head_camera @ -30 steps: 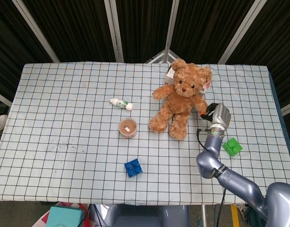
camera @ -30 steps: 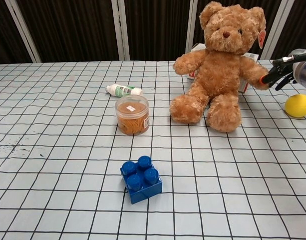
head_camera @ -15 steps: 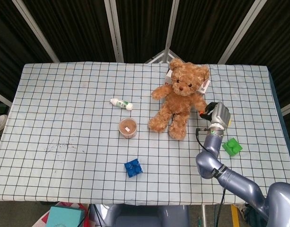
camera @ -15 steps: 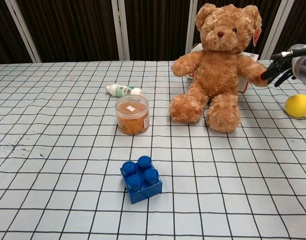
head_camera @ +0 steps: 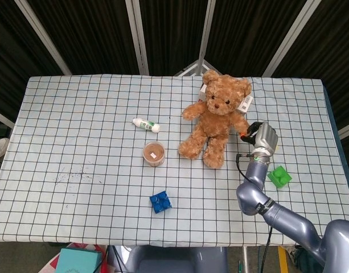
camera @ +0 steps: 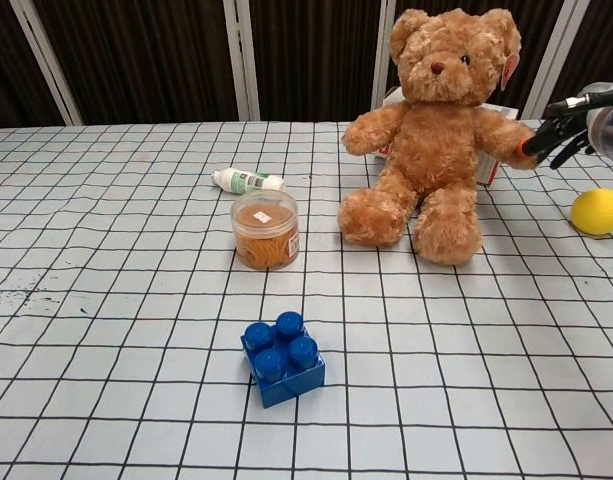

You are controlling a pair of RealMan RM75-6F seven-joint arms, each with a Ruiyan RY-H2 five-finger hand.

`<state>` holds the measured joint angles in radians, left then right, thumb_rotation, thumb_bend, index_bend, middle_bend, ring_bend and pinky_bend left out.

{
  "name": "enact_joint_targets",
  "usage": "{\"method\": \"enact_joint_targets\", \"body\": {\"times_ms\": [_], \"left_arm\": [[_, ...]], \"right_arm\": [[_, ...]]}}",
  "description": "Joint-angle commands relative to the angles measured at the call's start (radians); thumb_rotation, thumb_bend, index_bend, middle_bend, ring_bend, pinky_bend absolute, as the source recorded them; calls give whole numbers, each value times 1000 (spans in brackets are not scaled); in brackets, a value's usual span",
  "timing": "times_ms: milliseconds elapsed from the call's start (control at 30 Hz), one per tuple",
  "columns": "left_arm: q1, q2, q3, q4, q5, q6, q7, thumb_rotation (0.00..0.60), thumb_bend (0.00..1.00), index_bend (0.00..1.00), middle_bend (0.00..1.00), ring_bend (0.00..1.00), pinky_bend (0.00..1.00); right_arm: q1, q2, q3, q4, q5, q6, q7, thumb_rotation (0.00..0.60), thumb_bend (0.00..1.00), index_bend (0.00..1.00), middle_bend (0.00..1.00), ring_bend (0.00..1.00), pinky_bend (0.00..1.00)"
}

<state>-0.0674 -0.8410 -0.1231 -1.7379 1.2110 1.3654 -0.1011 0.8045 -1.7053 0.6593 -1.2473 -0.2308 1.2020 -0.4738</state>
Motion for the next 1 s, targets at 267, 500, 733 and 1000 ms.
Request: {"method": "enact_joint_targets", "body": {"times_ms": [267, 500, 733, 1000], "left_arm": [[0, 1, -1, 2, -1, -1, -4, 600, 173, 205, 62, 10, 136], [1, 2, -1, 1, -1, 0, -5, 600, 173, 205, 62, 10, 136], [2, 3, -1, 2, 0, 2, -10, 600, 173, 205, 62, 10, 136], [2, 4, -1, 2, 0, 2, -13, 600, 173, 204, 62, 10, 136]], "right_arm": [[2, 3, 6, 5, -10, -9, 7, 600, 564, 687, 625, 568, 140], [1, 11, 1, -28, -14, 2, -3, 600, 569, 687, 625, 568, 140], [-8, 21, -10, -27, -4, -34, -8, 600, 569, 655, 625, 560, 140], [-26, 73, -37, -89, -2, -72, -39, 600, 313, 101, 296, 337, 39]]}}
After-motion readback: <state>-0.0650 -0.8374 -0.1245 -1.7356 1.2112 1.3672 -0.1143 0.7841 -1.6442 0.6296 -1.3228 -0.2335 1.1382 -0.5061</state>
